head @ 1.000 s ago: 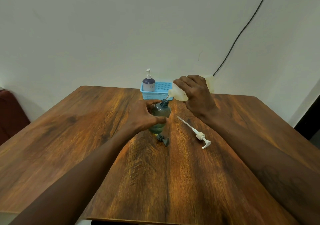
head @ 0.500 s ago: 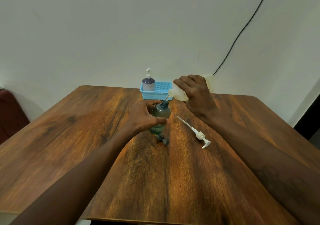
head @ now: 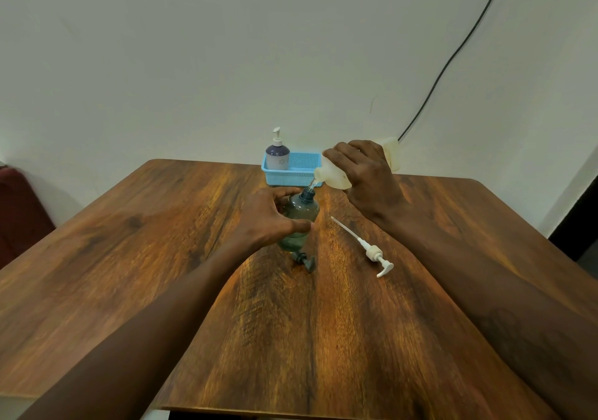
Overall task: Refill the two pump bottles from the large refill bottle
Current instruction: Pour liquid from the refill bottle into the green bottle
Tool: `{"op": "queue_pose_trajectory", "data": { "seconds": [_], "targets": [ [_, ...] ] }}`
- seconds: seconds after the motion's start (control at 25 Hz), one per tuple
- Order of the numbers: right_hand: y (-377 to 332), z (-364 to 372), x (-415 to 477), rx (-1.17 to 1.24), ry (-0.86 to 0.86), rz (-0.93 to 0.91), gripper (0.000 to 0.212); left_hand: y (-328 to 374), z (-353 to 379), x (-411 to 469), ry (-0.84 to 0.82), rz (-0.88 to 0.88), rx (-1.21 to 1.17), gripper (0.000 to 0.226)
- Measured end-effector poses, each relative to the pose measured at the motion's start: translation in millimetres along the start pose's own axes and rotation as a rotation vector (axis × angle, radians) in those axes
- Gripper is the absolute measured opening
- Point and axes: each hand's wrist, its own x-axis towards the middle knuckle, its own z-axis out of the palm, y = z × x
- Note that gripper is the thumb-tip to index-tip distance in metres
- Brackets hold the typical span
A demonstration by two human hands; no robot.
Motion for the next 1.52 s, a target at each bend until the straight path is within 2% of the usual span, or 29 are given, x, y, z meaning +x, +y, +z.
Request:
{"op": "queue_pose_trajectory", "data": {
  "seconds": [1.52],
  "targets": [
    [-2.6, -1.7, -0.1, -0.017, 0.006, -0.050, 0.066, 2.8, -1.8, -4.9, 0.000, 0.016, -0.017, 0.077]
  ]
}}
